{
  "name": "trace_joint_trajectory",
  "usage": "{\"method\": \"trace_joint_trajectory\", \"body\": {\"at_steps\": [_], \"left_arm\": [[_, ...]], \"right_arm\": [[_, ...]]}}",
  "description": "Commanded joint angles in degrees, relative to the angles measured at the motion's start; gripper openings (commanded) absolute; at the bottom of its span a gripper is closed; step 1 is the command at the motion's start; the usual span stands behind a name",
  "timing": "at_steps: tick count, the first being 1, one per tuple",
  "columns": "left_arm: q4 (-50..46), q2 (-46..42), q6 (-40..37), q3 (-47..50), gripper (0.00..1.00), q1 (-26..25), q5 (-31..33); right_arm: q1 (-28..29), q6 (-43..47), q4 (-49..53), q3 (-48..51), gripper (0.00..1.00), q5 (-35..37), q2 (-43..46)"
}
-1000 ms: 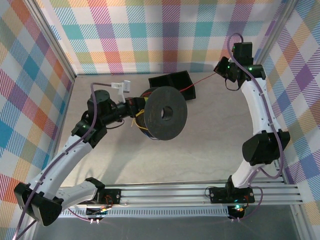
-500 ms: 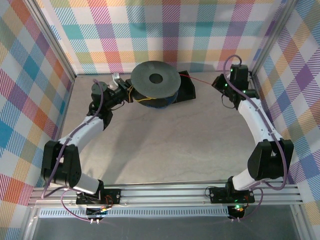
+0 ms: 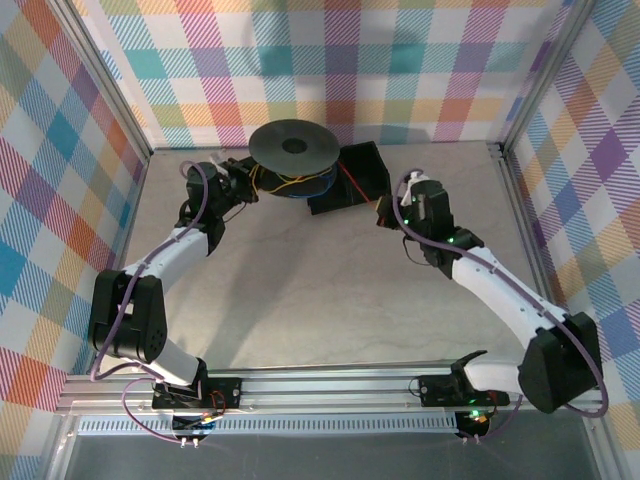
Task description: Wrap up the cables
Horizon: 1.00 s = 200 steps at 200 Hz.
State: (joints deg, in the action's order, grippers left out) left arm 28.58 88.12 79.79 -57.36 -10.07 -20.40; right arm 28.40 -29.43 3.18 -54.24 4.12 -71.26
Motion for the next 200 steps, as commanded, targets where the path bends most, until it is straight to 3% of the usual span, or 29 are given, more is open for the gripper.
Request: {"method": "trace_joint_trajectory", "body": {"at_steps": [1,54,92,138,200], "left_arm": [[-5.91,-3.67,-8.03,-4.98,0.00,1.21,10.39],[-18.56,-5.27,-15.59,-7.41,0.00,-1.62,18.69],[-29.29,-5.98,-24.63,-12.34,0.00,-6.95,28.02],[-39.99,-2.62,-36.67,-19.90,0.00,-14.28,36.63],[-44.88,2.34,-46.77,-25.33,0.00,-22.86,41.16]], "right_arm": [[5.02,7.32,-1.91,0.67,0.00,0.12,2.41],[16.16,9.87,-5.82,-0.77,0.00,-4.11,1.05],[23.44,11.18,-8.91,-5.27,0.00,-6.07,-2.26],[24.67,9.86,-9.32,-11.06,0.00,-9.15,-2.74],[24.02,8.39,-5.09,-16.57,0.00,-2.05,-3.00]]}}
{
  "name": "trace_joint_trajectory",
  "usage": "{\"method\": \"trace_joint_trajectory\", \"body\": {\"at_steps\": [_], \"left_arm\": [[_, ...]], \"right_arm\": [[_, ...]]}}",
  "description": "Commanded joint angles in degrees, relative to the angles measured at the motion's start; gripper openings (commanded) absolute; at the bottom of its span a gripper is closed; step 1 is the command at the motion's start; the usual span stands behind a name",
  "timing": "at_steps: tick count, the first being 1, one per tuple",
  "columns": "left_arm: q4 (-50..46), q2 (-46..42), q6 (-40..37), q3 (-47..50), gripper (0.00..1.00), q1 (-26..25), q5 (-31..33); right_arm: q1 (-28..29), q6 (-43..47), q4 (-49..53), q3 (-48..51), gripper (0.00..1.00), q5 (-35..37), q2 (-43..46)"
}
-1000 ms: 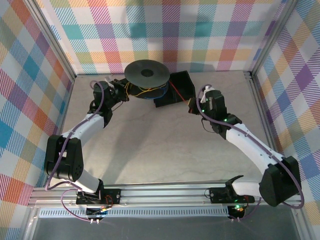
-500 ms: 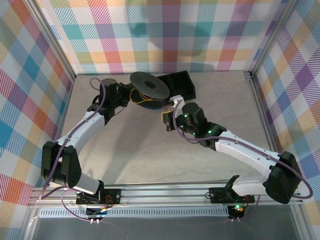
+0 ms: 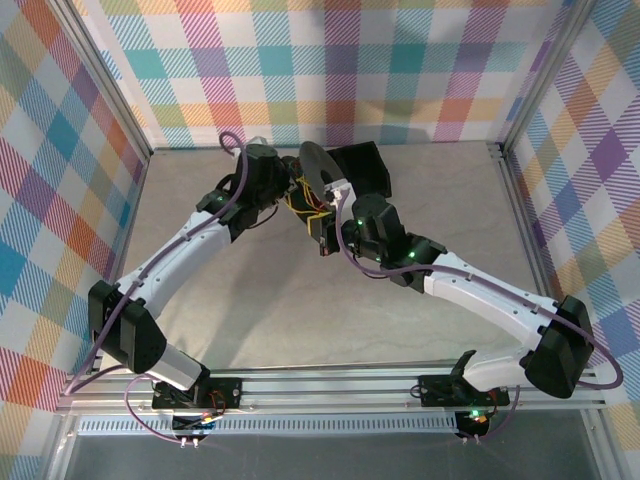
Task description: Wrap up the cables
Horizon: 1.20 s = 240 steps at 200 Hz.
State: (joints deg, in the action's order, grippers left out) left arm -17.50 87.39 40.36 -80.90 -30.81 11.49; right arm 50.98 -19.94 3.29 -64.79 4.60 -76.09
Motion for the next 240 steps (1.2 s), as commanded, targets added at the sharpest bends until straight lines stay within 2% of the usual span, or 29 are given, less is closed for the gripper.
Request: {"method": "trace_joint_trajectory", "body": {"at_steps": [1,44,97,123,130,150,160,175,191,220,240], "left_arm": [[0.69,3.14,-7.46,-1.84,0.00,-2.27,9.35],[-0.61,4.27,-12.52,-2.09,0.00,-6.37,9.80],[-2.20,5.17,-20.67,-3.01,0.00,-12.03,10.16],[-5.35,6.74,-23.03,-5.11,0.00,-13.96,10.88],[-6.94,7.33,-22.90,-6.11,0.00,-13.97,10.88],[-12.95,9.64,-21.79,-10.53,0.00,-13.99,11.25],[-15.90,10.78,-21.23,-12.99,0.00,-14.00,11.09],[-19.63,12.30,-20.56,-16.19,0.00,-13.98,9.65],[-23.08,13.67,-19.85,-18.73,0.00,-14.00,8.35],[-28.00,15.23,-19.03,-21.62,0.00,-13.99,6.05],[-29.30,15.19,-18.13,-21.59,0.00,-13.95,4.71]], "right_arm": [[1.38,-1.17,-5.08,-6.12,0.00,-2.33,1.83],[-2.53,-1.52,-0.43,-8.39,0.00,2.75,2.83],[-9.54,-0.73,7.39,-13.94,0.00,1.47,0.80],[-11.00,2.31,10.84,-16.88,0.00,1.51,-0.27],[-10.99,4.08,11.06,-17.15,0.00,0.26,-0.28],[-10.43,9.84,9.24,-16.35,0.00,-9.19,0.61],[-8.60,14.42,8.78,-15.44,0.00,-10.28,1.31],[-4.98,21.92,7.03,-12.73,0.00,-7.73,2.46],[-2.38,28.28,5.87,-10.62,0.00,-1.86,2.68],[-0.44,33.55,-2.07,-5.12,0.00,16.53,3.06],[-0.44,35.32,-7.45,-2.08,0.00,21.53,2.58]]}}
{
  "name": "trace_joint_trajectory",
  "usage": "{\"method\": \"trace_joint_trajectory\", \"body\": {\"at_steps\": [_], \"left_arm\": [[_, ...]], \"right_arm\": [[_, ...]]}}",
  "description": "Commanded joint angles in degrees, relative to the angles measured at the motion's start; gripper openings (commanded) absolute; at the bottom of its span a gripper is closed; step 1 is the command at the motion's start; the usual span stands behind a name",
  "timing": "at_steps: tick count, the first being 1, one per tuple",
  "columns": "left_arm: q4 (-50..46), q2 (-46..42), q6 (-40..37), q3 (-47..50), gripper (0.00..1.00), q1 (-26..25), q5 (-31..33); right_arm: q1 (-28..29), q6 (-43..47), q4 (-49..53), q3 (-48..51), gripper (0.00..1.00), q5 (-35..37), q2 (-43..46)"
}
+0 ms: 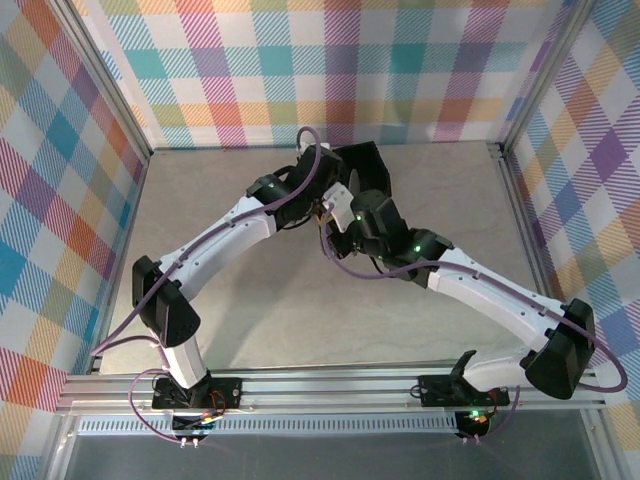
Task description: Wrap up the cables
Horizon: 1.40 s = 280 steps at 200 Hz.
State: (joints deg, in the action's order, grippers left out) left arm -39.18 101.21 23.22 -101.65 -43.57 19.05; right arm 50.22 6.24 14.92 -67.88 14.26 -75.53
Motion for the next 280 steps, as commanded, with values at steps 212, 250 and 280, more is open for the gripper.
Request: {"method": "trace_joint_trajectory", "body": {"at_steps": [212,250,280], "left_arm": [[-4.11,-4.91,15.62,4.79,0.00,0.63,-8.21],[-2.51,-5.66,16.96,5.87,0.00,0.70,-11.56],[-1.80,-6.44,17.54,6.72,0.00,0.59,-12.69]], "right_arm": [[-1.87,-25.15,-1.73,-1.12,0.00,20.37,-14.75],[-4.74,-30.12,0.90,-2.65,0.00,17.75,-17.23],[-5.31,-30.28,-2.31,-2.61,0.00,11.28,-16.74]]}}
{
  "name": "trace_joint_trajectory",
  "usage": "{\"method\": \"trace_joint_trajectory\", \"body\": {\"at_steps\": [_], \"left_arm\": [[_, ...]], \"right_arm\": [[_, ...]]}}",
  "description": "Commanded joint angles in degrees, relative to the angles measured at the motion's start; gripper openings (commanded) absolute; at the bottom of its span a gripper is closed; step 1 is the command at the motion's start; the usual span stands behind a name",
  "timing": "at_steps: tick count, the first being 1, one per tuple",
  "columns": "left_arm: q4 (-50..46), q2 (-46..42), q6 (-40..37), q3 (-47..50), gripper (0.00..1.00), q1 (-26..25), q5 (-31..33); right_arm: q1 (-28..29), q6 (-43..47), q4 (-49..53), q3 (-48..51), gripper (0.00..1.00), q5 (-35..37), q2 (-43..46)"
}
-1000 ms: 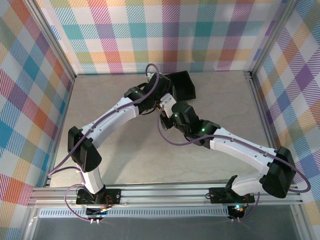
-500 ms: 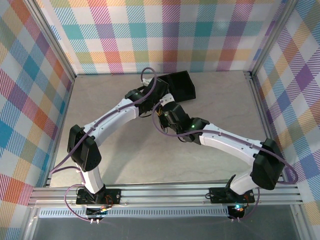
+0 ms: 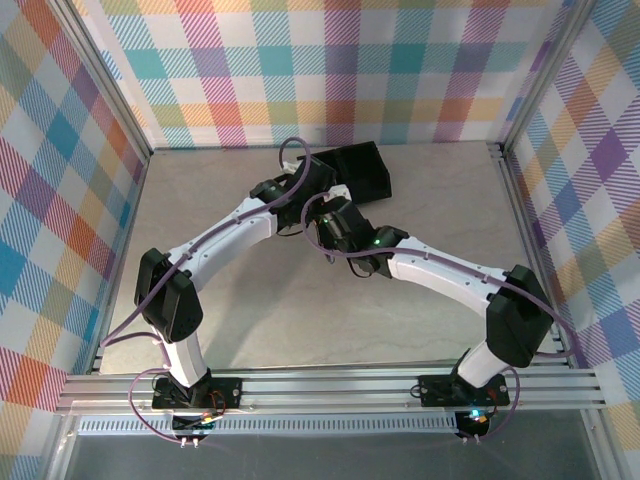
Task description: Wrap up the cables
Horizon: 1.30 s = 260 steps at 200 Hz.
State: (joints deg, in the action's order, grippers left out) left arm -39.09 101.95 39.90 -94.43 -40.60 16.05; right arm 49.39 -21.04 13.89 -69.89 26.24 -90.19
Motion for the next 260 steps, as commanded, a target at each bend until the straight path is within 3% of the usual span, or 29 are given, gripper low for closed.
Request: {"method": "trace_joint_trajectory", "body": {"at_steps": [1,26,53,79,118,150,175,197,224,260], "left_arm": [[-1.88,-7.19,0.92,-0.45,0.00,-2.38,-9.67],[-1.90,-7.64,0.89,-0.01,0.00,-2.33,-8.48],[-3.62,-7.12,-0.07,-0.01,0.00,-2.11,-4.20],[-2.94,-5.78,-0.01,0.74,0.00,-1.91,-4.53],[-1.33,-5.28,0.99,2.33,0.00,-2.62,-6.70],[11.64,-14.04,6.22,16.63,0.00,-4.98,-5.10],[19.42,-18.97,7.79,23.84,0.00,-6.25,-1.62],[22.68,-20.08,8.62,25.81,0.00,-6.71,-0.42],[16.86,-18.53,8.70,22.56,0.00,-6.40,3.70],[12.88,-16.49,8.97,20.07,0.00,-4.43,3.85]], "right_arm": [[-4.47,-3.02,-1.26,-0.64,0.00,-0.77,-2.04],[-4.45,-2.85,0.46,-2.51,0.00,-1.81,-2.94],[-3.96,-3.05,-2.15,0.94,0.00,-3.76,1.51],[-3.86,-2.63,-4.14,3.41,0.00,-4.73,4.32],[-4.32,-4.81,0.48,-0.83,0.00,-1.84,-2.26],[-5.75,-6.39,0.57,-0.73,0.00,-2.13,-5.04],[-5.15,-5.46,-2.41,0.11,0.00,-7.74,-4.98],[-3.89,-4.55,-1.68,-0.78,0.04,-8.40,-5.12],[-3.08,-4.25,-0.23,-0.41,0.09,-7.79,-2.17],[-2.82,-4.51,2.51,2.61,0.25,-8.33,4.67]]}}
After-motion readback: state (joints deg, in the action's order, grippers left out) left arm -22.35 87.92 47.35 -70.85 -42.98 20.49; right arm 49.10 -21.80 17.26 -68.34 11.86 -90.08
